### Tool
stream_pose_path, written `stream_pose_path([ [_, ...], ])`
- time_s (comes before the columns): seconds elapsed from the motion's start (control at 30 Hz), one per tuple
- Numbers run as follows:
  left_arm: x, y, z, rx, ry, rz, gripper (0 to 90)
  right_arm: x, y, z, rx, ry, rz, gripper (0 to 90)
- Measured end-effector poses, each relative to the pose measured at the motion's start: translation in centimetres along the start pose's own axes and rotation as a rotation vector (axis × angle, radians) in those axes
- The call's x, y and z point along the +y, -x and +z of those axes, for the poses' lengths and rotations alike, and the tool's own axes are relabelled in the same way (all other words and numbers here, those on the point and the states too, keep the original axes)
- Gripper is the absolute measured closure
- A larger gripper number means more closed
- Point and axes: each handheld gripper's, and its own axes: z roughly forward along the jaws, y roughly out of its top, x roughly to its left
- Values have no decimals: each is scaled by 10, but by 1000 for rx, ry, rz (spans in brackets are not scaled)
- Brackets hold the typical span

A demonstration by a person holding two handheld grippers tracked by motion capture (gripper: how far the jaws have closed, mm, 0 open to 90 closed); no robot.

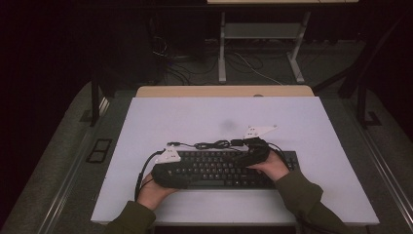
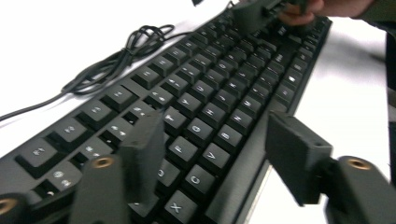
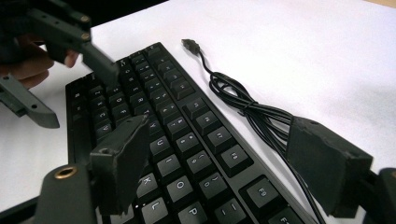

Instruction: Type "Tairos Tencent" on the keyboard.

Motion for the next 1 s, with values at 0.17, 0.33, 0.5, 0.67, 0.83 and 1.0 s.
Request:
stream_pose_path([
  [0.17,0,-1,-1,9,3,0,295,-2,0,-6,5,7,8,211],
  [0.33,-1,-1,0,16,5,-9,274,-4,-1,-14,31,1,9,189],
  [0.5,0,-2,-1,25,16,-14,252,-4,-3,-23,45,1,6,217],
  [0.67,0,-4,-1,34,19,-22,237,-6,-6,-33,54,-4,5,350],
  [0.83,1,-5,-1,47,25,-25,215,-10,-8,-41,61,-22,-2,517],
  [1.0,2,-6,0,50,29,-32,198,-15,-10,-48,53,-43,-9,677],
])
